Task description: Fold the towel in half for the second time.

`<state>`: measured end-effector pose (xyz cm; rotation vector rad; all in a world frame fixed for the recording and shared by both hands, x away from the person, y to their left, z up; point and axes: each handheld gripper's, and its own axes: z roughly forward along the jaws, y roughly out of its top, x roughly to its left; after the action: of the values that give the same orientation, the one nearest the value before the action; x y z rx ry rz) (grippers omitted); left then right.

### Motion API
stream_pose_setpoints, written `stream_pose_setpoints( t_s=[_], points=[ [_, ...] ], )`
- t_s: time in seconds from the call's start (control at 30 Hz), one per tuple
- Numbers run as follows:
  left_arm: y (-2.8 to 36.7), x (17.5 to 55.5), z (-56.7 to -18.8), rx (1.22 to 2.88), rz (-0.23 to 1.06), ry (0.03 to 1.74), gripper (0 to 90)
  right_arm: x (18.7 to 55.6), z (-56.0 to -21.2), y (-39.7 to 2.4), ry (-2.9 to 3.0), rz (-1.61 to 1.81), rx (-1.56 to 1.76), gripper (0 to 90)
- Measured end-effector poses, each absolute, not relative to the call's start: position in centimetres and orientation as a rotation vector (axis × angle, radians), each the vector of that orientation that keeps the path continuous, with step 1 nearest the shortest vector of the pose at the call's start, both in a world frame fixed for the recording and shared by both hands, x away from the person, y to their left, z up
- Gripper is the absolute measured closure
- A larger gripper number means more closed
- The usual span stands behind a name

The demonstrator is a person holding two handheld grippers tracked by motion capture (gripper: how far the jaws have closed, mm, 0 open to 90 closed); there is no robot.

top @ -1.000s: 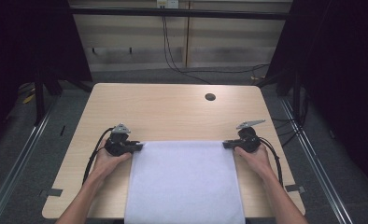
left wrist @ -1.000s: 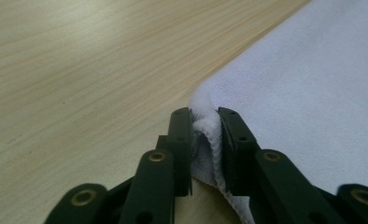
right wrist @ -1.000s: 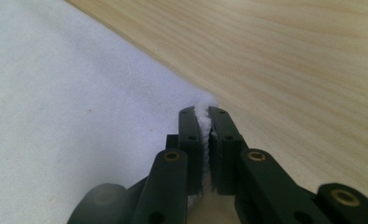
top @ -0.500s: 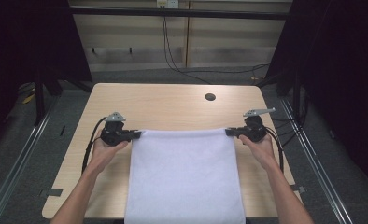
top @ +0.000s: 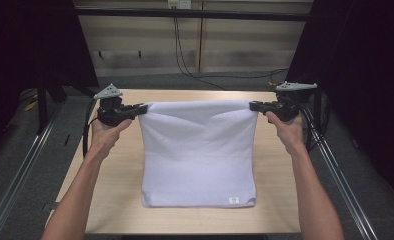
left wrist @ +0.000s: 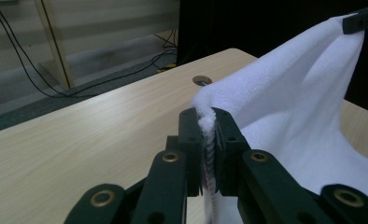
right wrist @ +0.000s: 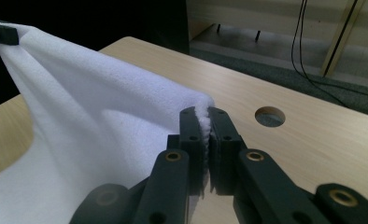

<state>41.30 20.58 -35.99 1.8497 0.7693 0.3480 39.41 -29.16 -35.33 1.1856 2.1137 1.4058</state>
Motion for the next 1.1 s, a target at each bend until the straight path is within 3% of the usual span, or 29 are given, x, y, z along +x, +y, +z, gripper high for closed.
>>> stream_pose_setpoints(
  t_s=[0.5, 1.1],
  points=[
    [21.2, 34.9, -39.9, 1.871, 0.281, 0.699, 83.6, 32.2, -39.2, -29.5, 2.258, 1.384, 1.085, 85.8],
    [21.7, 29.0, -45.7, 2.082, 0.171, 0.663, 81.6, 25.4, -46.4, -28.5, 2.452, 1.326, 1.121, 82.4]
  ],
)
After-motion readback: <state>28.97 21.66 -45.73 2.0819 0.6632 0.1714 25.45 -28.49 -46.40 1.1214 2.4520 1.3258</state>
